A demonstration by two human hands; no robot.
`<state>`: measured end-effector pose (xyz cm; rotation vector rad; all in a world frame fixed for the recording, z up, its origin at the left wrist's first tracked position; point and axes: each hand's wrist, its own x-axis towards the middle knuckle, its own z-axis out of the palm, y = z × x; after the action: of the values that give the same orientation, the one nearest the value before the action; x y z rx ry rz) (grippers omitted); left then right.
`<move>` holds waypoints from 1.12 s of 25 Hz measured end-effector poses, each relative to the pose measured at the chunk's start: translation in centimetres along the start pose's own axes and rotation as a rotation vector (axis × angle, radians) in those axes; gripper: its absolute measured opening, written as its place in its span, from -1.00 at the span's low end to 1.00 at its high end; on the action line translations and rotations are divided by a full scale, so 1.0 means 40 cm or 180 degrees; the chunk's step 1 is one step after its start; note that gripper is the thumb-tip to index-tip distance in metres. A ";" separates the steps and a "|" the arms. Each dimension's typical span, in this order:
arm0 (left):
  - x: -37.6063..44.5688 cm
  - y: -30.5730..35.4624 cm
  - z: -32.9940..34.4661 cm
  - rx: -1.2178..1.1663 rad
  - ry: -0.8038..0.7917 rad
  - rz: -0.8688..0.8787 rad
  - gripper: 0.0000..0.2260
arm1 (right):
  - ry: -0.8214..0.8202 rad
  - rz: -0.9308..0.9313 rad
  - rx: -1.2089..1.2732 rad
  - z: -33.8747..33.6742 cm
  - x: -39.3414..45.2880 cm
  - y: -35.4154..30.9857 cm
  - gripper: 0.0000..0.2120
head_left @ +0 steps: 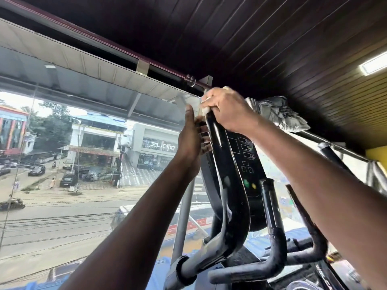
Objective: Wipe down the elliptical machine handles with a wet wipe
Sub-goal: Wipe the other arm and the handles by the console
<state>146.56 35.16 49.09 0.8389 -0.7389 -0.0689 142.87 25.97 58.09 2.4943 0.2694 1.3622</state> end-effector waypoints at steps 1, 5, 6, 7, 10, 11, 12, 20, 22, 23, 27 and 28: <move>0.003 0.000 -0.005 -0.0028 0.0018 -0.0015 -0.55 | -0.0168 -0.0098 -0.0146 -0.001 -0.002 0.003 -0.70; 0.016 0.005 -0.034 -0.0106 -0.0006 -0.0034 -0.50 | -0.0711 -0.0261 -0.0130 -0.037 -0.027 -0.019 -0.79; 0.016 0.010 -0.031 -0.0118 -0.0045 -0.0052 -0.46 | -0.0624 -0.0174 -0.0157 -0.036 -0.008 -0.022 -0.78; 0.014 0.014 -0.025 -0.0127 -0.0092 -0.0078 -0.42 | -0.0555 -0.0141 -0.0211 -0.024 0.019 -0.014 -0.76; 0.008 0.018 -0.012 -0.0110 -0.0129 -0.0065 -0.40 | -0.0766 -0.0017 -0.0695 -0.010 0.045 -0.014 -0.69; 0.009 0.016 -0.015 -0.0133 -0.0110 -0.0057 -0.42 | -0.0837 -0.0031 -0.0714 -0.018 0.024 -0.024 -0.67; 0.011 0.013 -0.021 -0.0171 -0.0101 -0.0059 -0.43 | -0.0905 -0.0072 -0.0644 -0.035 -0.017 -0.041 -0.67; -0.002 -0.020 -0.039 -0.0223 -0.0272 -0.0271 -0.40 | -0.0687 -0.0062 -0.0111 -0.060 -0.115 -0.059 -0.76; -0.008 -0.022 -0.036 -0.0281 -0.0289 -0.0303 -0.42 | -0.0539 -0.0102 -0.0325 -0.051 -0.130 -0.066 -0.76; -0.011 -0.021 -0.039 -0.0331 -0.0288 -0.0326 -0.40 | -0.0586 -0.0280 -0.0316 -0.056 -0.165 -0.086 -0.77; -0.022 -0.027 -0.040 -0.0453 -0.0336 -0.0362 -0.38 | -0.0947 -0.0956 0.0147 -0.069 -0.288 -0.140 -0.74; -0.023 -0.031 -0.034 -0.0439 -0.0361 -0.0384 -0.37 | -0.0730 -0.0750 0.0234 -0.064 -0.265 -0.123 -0.76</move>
<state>146.98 35.52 47.10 0.7514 -0.7801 -0.2744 134.89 27.88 49.37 2.5516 0.5508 0.9824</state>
